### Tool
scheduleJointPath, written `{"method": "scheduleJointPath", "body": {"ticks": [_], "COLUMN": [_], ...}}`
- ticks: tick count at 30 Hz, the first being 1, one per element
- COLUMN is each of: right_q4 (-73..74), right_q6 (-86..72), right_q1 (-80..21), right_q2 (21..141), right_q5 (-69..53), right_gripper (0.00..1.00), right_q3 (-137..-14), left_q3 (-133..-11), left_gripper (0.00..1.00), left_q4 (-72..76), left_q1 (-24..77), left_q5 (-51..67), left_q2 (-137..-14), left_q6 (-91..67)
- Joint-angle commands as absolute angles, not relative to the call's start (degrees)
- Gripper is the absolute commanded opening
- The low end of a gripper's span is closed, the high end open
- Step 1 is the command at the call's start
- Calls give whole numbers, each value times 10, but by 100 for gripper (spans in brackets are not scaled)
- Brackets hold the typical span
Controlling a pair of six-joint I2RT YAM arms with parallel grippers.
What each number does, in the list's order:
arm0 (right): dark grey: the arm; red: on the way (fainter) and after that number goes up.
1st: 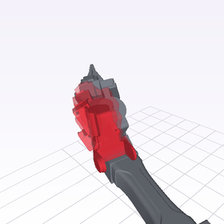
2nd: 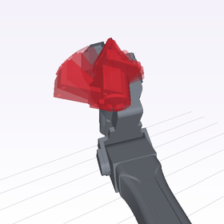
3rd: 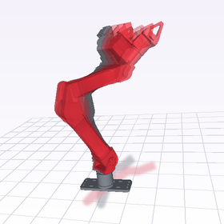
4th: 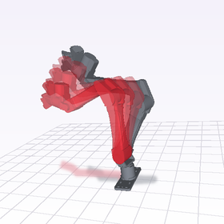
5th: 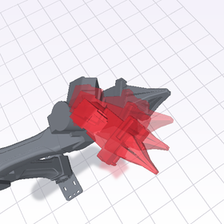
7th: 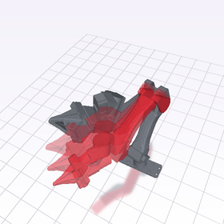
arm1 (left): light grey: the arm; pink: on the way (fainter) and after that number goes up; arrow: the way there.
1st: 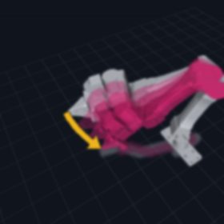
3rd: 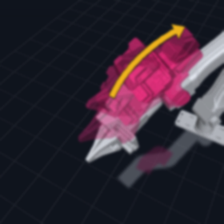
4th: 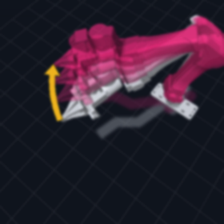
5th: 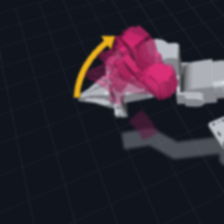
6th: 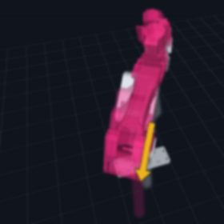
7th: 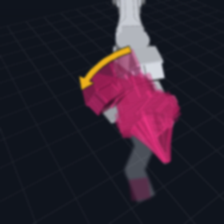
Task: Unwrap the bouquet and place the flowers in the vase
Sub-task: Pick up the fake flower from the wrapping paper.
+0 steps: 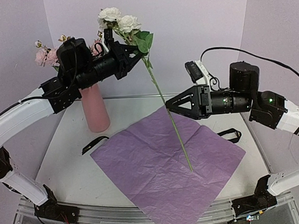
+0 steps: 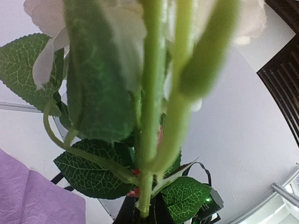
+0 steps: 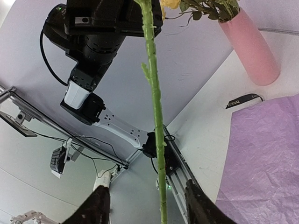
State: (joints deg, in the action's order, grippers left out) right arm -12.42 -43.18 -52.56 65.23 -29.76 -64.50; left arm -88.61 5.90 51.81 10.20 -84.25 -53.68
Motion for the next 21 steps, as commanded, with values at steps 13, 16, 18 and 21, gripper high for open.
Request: {"method": "scheduleJointPath", "body": {"ticks": [13,16,18,21], "right_q4": [-85,-85,-85,-85], "right_q6": [-402,-388,-377,-365], "right_q1": [-529,-529,-529,-529], "right_q2": [588,577,576,580], "right_q5": [-129,-109,-107,-105], "right_gripper": [90,91,91,91], "right_q3": [-577,-571,-573,-578], "left_q3": [-838,-827,-827,-836], "left_gripper": [0,0,0,0], "left_q4": [-157,-156,-145,-119], "left_q1": [518,518,518,518], "left_q5": [-147,-202,-235,-265], "left_q2": [-634,-590,-566,-545], "left_q6": [-241,-182,-142,-71]}}
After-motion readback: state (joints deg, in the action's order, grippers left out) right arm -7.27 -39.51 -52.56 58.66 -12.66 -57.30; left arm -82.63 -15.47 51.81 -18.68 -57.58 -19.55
